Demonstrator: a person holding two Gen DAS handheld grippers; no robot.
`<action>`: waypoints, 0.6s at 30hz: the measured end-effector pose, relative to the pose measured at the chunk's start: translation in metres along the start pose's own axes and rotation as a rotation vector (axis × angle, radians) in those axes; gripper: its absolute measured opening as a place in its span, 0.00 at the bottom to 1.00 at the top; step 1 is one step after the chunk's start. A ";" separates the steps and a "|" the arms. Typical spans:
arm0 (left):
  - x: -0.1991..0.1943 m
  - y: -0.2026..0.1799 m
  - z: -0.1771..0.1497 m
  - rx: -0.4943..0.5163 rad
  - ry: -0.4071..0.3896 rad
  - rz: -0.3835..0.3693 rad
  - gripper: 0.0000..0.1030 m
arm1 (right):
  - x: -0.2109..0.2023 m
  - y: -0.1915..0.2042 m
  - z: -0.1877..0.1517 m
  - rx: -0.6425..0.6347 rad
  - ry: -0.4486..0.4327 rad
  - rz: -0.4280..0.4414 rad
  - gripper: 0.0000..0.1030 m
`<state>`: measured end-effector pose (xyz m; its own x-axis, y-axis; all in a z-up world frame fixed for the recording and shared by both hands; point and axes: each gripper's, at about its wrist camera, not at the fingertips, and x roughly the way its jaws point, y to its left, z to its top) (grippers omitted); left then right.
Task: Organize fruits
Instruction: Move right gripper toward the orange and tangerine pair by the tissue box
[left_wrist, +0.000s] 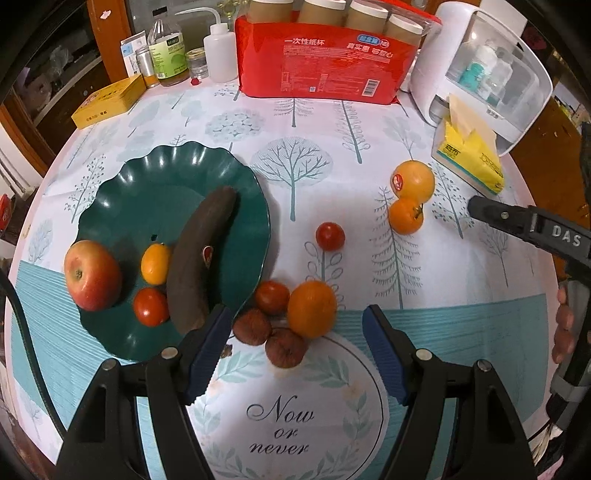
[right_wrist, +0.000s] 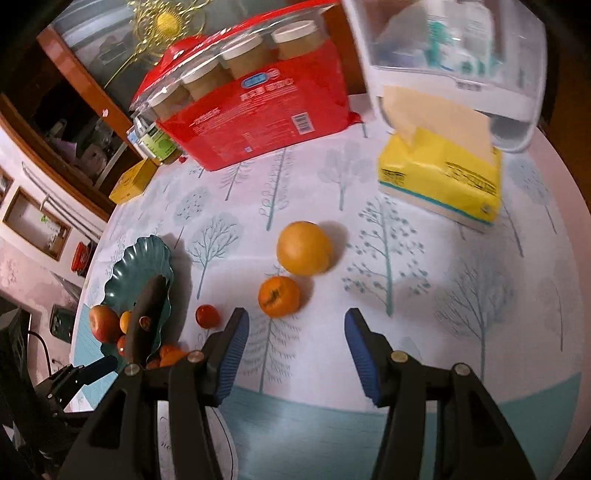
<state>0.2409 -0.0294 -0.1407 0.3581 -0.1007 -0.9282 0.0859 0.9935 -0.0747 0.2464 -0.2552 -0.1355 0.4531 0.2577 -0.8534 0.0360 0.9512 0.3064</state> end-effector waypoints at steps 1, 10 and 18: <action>0.002 -0.001 0.001 -0.006 0.002 -0.006 0.70 | 0.004 0.003 0.002 -0.013 0.002 -0.003 0.53; 0.016 -0.004 0.002 -0.035 0.020 -0.026 0.70 | 0.039 0.017 0.001 -0.062 0.014 -0.006 0.53; 0.033 -0.006 0.006 -0.014 0.051 -0.011 0.69 | 0.060 0.015 -0.003 -0.053 0.010 0.019 0.53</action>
<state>0.2574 -0.0393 -0.1690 0.3092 -0.1088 -0.9448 0.0767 0.9931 -0.0892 0.2717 -0.2253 -0.1837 0.4440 0.2769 -0.8522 -0.0196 0.9538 0.2997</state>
